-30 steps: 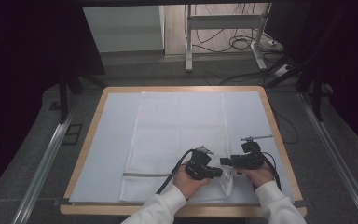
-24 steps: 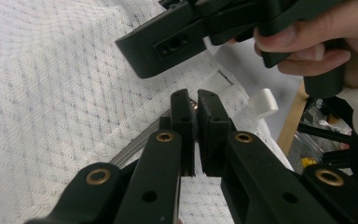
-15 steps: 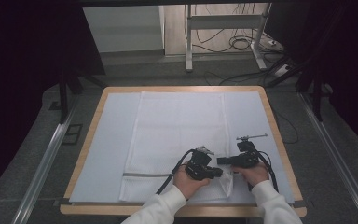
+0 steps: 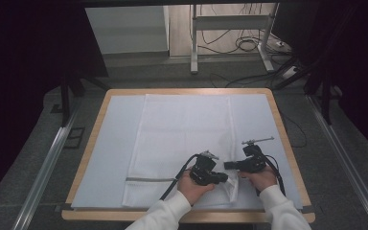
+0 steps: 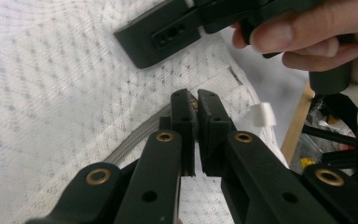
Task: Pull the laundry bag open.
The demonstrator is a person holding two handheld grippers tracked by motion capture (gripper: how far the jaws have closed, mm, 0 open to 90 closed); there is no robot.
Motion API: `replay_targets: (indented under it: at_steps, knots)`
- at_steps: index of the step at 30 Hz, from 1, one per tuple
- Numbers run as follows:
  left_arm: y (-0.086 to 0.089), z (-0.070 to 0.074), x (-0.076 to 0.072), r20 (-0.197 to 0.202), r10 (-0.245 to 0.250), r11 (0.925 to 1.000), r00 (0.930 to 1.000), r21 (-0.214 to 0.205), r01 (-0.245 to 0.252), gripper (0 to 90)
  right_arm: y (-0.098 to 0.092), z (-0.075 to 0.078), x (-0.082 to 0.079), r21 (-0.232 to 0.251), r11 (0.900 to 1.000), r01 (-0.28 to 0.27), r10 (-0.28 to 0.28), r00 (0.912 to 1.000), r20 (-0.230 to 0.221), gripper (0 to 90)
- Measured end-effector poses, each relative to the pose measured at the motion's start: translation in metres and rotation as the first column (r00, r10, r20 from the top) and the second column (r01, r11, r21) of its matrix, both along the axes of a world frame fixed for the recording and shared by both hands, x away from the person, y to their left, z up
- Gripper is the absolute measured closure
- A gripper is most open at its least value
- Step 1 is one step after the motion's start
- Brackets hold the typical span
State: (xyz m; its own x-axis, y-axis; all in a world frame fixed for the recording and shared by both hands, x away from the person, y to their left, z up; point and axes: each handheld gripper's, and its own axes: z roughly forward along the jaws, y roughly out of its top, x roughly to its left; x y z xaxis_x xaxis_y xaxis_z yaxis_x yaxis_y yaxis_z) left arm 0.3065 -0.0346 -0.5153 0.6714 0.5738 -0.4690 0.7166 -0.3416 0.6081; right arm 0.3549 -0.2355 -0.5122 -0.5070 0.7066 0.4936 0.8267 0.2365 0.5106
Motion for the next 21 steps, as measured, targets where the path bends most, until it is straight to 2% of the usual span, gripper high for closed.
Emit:
replay_targets:
  at_steps: [10, 21]
  knots:
    - [0.005, -0.002, 0.001, -0.010, 0.003, 1.0000, 0.9999, -0.006, -0.003, 86.9, -0.002, 0.000, -0.002, 0.003, 0.9990, -0.044, 0.044, 0.9984, 0.037, 87.4]
    - [0.011, -0.004, 0.003, -0.021, 0.009, 0.9999, 0.9997, -0.009, -0.009, 86.9, -0.004, 0.001, -0.004, 0.009, 0.9972, -0.075, 0.074, 0.9959, 0.051, 87.5]
